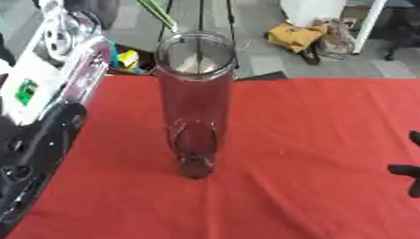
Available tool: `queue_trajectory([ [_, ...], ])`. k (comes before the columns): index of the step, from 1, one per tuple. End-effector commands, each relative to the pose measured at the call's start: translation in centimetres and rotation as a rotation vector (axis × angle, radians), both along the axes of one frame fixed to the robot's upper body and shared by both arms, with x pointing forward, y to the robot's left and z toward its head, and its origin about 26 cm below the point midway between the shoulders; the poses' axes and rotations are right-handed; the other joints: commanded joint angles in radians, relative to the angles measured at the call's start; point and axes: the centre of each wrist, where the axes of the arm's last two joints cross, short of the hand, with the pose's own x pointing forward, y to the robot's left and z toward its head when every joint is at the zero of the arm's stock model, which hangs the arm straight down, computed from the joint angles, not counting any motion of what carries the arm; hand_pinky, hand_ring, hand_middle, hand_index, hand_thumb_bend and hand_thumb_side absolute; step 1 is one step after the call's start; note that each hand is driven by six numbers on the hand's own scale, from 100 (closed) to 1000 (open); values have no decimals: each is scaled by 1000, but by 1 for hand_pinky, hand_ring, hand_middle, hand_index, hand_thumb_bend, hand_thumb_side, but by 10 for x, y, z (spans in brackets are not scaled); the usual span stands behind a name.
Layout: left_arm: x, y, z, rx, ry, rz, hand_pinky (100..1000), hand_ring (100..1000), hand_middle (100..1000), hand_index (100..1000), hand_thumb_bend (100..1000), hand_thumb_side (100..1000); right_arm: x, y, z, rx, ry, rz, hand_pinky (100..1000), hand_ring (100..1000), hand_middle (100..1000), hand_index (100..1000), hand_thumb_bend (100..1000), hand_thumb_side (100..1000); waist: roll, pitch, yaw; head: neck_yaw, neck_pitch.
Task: Arrange flowers into the vase.
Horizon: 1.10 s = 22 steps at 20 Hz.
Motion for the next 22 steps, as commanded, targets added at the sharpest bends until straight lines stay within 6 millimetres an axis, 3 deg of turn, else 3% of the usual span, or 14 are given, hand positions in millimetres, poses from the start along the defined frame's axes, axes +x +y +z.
queue_trajectory([
  [1, -12, 0, 18, 0, -74, -6, 100, 100, 100, 100, 410, 536, -3, -3, 7, -5, -24, 2, 738, 1000, 438, 838, 100, 1000, -1, -31, 2, -3, 6],
  [6, -20, -4, 25, -11, -85, -27, 100, 100, 100, 100, 416, 531, -4, -4, 4, -5, -10, -3, 737, 1000, 439, 837, 100, 1000, 2, -51, 8, -5, 24],
  [14, -20, -10, 24, -56, 46, -20, 100, 100, 100, 100, 402, 558, -5, -5, 1, 6, 11, -9, 736, 1000, 441, 837, 100, 1000, 5, -81, 23, -12, 78],
  [22, -30, -15, 20, -74, 115, 15, 100, 100, 100, 100, 397, 565, -5, -6, 0, 15, 21, -13, 736, 1000, 442, 837, 100, 1000, 5, -93, 33, -22, 87],
])
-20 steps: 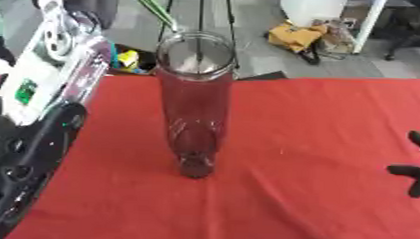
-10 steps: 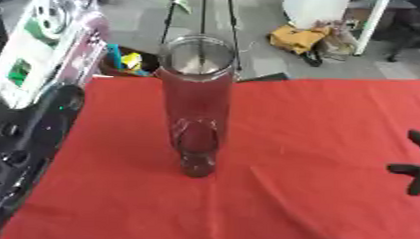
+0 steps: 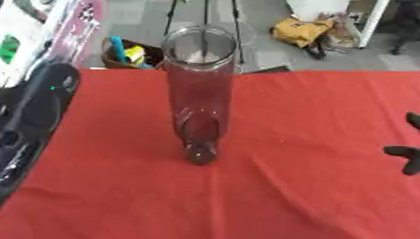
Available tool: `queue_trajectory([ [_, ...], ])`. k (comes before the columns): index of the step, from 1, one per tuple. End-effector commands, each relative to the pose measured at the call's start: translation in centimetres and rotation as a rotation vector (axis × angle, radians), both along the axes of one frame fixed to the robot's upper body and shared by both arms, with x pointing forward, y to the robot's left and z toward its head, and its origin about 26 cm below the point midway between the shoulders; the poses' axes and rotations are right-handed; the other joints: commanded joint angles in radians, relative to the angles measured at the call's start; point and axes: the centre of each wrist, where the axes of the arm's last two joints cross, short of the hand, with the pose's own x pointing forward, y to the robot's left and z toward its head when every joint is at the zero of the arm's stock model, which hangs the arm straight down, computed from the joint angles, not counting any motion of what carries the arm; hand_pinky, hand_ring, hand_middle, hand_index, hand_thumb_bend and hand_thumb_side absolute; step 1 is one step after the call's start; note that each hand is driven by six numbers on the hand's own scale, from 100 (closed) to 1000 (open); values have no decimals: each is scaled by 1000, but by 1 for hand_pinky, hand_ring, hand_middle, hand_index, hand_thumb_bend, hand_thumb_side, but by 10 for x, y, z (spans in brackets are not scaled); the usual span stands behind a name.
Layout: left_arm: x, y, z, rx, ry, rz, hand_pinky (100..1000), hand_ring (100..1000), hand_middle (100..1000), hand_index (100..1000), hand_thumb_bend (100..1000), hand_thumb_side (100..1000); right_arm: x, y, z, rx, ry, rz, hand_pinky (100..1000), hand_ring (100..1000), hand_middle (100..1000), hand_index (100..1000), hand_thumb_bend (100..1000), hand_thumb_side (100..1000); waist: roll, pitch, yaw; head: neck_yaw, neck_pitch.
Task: Arrange flowers into the vase.
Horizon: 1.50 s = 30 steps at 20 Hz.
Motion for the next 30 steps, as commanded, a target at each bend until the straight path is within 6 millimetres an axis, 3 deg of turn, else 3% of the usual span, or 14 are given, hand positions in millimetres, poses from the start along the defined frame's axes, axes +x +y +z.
queue_trajectory([
  [1, -10, -1, 6, 10, -16, 7, 100, 100, 100, 100, 398, 564, -2, -1, 7, 2, -23, 3, 735, 1000, 442, 837, 100, 1000, -2, -28, 2, -4, 7],
  [30, -13, -18, -13, 49, 50, -26, 100, 100, 100, 100, 383, 583, -2, 1, 8, 10, -28, 13, 737, 1000, 441, 837, 100, 1000, -13, -18, 5, -7, 1],
])
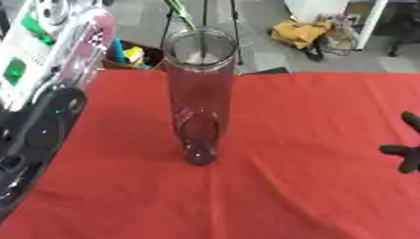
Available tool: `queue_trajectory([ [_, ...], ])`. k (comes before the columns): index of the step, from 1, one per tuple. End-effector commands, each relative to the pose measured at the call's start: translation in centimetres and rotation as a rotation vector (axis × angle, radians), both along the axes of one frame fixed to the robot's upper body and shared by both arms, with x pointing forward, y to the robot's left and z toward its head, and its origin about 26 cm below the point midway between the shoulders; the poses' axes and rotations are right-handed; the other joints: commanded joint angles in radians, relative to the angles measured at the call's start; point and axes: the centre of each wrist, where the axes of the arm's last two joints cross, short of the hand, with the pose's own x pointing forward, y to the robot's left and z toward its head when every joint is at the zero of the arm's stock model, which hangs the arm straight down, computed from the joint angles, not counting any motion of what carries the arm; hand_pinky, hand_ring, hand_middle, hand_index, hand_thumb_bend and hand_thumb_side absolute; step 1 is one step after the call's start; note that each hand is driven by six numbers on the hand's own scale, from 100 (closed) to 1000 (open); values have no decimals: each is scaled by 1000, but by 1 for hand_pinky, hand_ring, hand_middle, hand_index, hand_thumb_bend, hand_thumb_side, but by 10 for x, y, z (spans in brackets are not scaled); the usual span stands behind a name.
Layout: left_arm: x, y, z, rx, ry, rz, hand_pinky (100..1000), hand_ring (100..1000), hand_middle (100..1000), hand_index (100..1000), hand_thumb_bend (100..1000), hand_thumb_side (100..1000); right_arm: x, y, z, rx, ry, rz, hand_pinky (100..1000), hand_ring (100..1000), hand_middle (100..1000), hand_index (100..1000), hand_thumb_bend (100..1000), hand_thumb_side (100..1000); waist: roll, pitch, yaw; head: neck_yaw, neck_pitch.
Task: Arrange flowers into the vase.
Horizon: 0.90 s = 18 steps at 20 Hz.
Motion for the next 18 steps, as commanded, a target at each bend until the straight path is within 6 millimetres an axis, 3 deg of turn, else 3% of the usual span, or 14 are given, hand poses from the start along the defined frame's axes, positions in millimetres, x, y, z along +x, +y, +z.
queue_trajectory([
  [1, -6, -3, 6, 12, -25, -12, 100, 100, 100, 100, 382, 583, -2, 0, 8, -1, -30, 5, 737, 1000, 441, 838, 100, 1000, -3, -18, 1, -1, 3],
  [9, -4, -5, 1, 40, -18, 4, 100, 100, 100, 100, 376, 590, -2, 0, 8, -2, -30, 7, 737, 1000, 441, 838, 100, 1000, -2, -14, 3, 1, 21],
  [18, -1, -7, -4, 65, -1, 10, 100, 100, 100, 100, 376, 610, -2, 0, 9, -1, -32, 8, 738, 1000, 441, 838, 100, 1000, 0, -11, 0, -2, 16],
])
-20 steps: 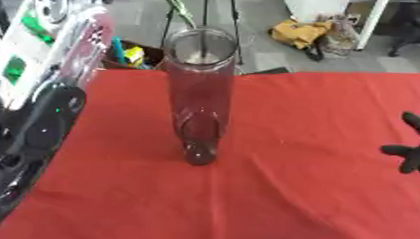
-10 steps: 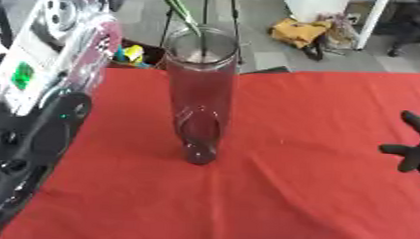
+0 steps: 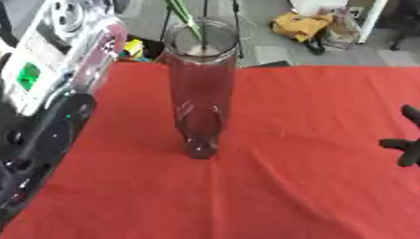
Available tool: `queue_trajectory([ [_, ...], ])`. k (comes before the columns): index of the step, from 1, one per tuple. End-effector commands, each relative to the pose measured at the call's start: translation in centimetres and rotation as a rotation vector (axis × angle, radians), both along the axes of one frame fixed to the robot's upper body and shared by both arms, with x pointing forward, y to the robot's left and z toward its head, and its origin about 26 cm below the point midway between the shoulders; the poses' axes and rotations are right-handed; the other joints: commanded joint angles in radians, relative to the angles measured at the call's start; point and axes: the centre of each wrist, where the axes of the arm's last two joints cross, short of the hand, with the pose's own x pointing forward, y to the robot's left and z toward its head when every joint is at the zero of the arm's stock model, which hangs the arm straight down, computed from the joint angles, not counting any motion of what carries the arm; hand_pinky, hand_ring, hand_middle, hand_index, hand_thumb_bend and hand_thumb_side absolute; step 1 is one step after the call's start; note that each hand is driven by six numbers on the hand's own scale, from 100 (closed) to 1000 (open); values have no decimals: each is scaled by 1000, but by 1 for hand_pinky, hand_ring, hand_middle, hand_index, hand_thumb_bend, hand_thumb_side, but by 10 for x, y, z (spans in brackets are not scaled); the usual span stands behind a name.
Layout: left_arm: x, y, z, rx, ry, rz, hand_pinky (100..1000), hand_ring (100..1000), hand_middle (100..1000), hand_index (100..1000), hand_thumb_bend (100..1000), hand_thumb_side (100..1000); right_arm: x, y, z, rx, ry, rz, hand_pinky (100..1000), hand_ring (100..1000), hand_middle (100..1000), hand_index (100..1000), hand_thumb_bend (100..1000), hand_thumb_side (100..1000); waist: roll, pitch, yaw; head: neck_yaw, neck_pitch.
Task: Arrange flowers into the vase.
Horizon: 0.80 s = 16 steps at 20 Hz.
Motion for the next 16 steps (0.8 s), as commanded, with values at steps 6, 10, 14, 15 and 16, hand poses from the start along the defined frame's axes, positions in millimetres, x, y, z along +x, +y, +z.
queue_trajectory([
  [6, -1, -1, 2, 20, 2, 7, 100, 100, 100, 100, 372, 628, -2, -1, 8, -4, -30, 2, 738, 1000, 440, 838, 100, 1000, 0, -13, -2, -4, -6],
  [10, 1, -1, -1, 28, 15, 10, 100, 100, 100, 101, 373, 662, -2, -1, 8, -4, -30, 3, 739, 1000, 440, 838, 100, 1000, -1, -9, -3, -5, -11],
  [14, 3, -2, -2, 35, 11, 10, 100, 100, 100, 114, 417, 706, -2, -1, 8, -3, -30, 2, 739, 1000, 439, 839, 100, 1000, -2, -7, -4, -4, -12],
  [15, 3, -2, -3, 37, 9, 10, 100, 100, 100, 116, 422, 711, -2, -1, 8, -3, -29, 2, 740, 1000, 439, 839, 100, 1000, -2, -6, -3, -4, -12],
  [16, 3, -2, -3, 40, 8, 9, 100, 100, 100, 119, 420, 719, -2, -1, 7, -4, -29, 2, 740, 1000, 439, 839, 100, 1000, -2, -5, -3, -4, -11],
])
